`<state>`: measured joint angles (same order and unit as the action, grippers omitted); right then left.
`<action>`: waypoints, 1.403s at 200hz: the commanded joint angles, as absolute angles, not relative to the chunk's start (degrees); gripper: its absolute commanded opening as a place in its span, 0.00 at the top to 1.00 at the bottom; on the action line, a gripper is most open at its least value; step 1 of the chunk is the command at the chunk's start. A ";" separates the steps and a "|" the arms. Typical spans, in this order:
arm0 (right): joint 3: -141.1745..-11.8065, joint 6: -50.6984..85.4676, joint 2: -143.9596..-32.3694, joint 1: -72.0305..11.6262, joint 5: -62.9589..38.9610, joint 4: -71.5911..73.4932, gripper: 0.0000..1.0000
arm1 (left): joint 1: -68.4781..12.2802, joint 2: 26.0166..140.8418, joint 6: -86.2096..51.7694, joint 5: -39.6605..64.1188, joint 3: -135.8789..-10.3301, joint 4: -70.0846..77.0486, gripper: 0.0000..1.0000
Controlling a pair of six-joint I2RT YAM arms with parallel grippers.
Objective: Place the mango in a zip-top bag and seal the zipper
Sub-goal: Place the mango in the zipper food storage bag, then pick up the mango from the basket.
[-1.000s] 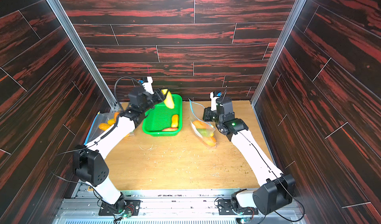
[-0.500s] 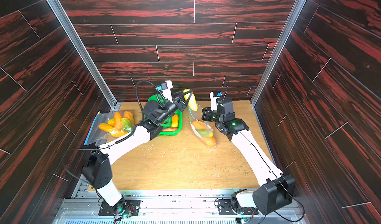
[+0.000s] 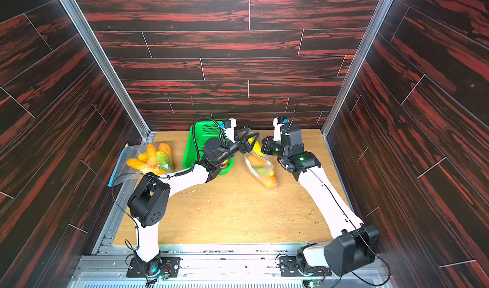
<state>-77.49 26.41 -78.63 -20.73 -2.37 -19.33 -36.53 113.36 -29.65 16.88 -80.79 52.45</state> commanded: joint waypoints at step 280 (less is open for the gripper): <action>-67.37 23.84 -71.99 -18.28 -3.31 -15.28 1.00 | -20.38 140.87 -20.33 6.81 -125.28 -40.54 0.32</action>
